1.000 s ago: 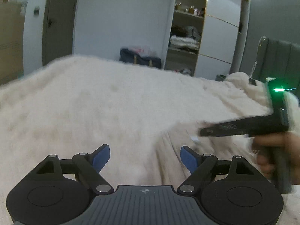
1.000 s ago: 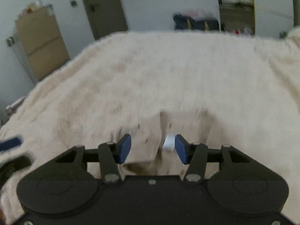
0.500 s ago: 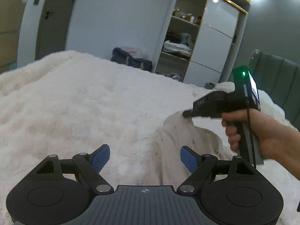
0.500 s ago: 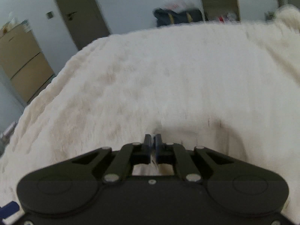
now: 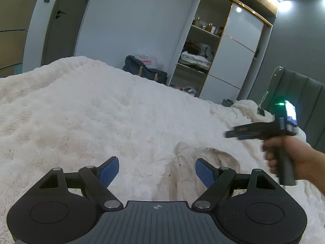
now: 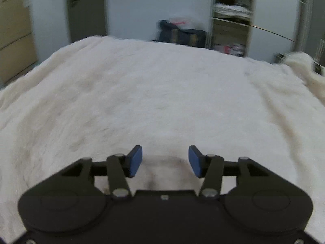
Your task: Fold clothes
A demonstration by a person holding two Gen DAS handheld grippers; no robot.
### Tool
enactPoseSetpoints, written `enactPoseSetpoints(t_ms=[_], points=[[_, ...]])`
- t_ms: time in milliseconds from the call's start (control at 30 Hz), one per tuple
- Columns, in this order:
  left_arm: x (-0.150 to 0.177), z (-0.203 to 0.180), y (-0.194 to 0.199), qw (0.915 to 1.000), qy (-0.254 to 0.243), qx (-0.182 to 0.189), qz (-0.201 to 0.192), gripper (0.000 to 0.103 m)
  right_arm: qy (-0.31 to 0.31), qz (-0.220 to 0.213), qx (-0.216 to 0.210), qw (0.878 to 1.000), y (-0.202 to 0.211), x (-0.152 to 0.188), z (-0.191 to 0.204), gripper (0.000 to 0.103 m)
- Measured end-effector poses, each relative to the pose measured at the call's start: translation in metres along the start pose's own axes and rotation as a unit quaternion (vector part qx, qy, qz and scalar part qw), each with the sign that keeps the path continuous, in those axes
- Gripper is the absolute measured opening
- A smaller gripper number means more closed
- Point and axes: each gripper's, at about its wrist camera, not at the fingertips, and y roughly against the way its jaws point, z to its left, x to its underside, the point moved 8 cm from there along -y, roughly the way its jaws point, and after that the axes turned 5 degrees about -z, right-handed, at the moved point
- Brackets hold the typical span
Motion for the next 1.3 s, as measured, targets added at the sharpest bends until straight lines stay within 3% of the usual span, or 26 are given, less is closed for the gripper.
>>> enactPoseSetpoints(t_ms=[167, 333, 400, 433, 700, 833, 933, 1000, 1067, 1100, 1233, 1300], points=[[0.000, 0.001, 0.005, 1.0000, 0.007, 0.005, 0.001, 0.078, -0.047, 0.038, 0.018, 0.998, 0.007, 0.033, -0.038, 0.049], [-0.002, 0.003, 0.004, 1.0000, 0.006, 0.008, 0.001, 0.078, -0.043, 0.059, -0.001, 0.997, -0.013, 0.073, -0.028, 0.047], [-0.001, 0.007, 0.002, 1.0000, 0.007, 0.003, 0.003, 0.078, -0.039, 0.078, -0.027, 0.996, -0.023, 0.077, -0.013, 0.010], [-0.001, 0.008, 0.001, 1.0000, 0.007, 0.001, 0.004, 0.078, -0.039, 0.091, -0.028, 0.995, -0.029, 0.072, -0.009, 0.002], [-0.006, 0.026, -0.002, 0.9992, 0.039, -0.004, 0.005, 0.078, -0.033, 0.125, -0.050, 0.990, -0.049, 0.005, 0.041, 0.002], [-0.005, 0.024, -0.003, 0.9994, 0.033, -0.003, 0.008, 0.078, 0.006, 0.150, -0.010, 0.989, -0.078, 0.015, 0.057, 0.005], [-0.005, 0.022, -0.002, 0.9997, 0.024, -0.002, 0.008, 0.078, 0.033, 0.177, 0.017, 0.984, -0.093, 0.039, 0.063, 0.020], [-0.005, 0.022, -0.002, 0.9997, 0.021, -0.001, 0.008, 0.078, 0.041, 0.148, 0.019, 0.988, -0.079, 0.032, 0.060, 0.024], [-0.005, 0.023, -0.001, 0.9997, 0.022, 0.000, 0.007, 0.078, 0.042, 0.119, 0.018, 0.992, -0.063, 0.024, 0.058, 0.046], [-0.006, 0.023, 0.000, 0.9997, 0.023, 0.000, 0.007, 0.078, 0.036, 0.088, 0.009, 0.995, -0.045, 0.014, 0.055, 0.046], [-0.002, 0.023, -0.001, 0.9995, 0.029, 0.001, 0.012, 0.078, 0.051, 0.067, -0.030, 0.996, -0.006, 0.010, 0.065, 0.036], [0.000, 0.020, -0.001, 0.9995, 0.028, 0.003, 0.015, 0.078, 0.056, 0.068, -0.089, 0.992, 0.013, 0.022, 0.087, 0.026]])
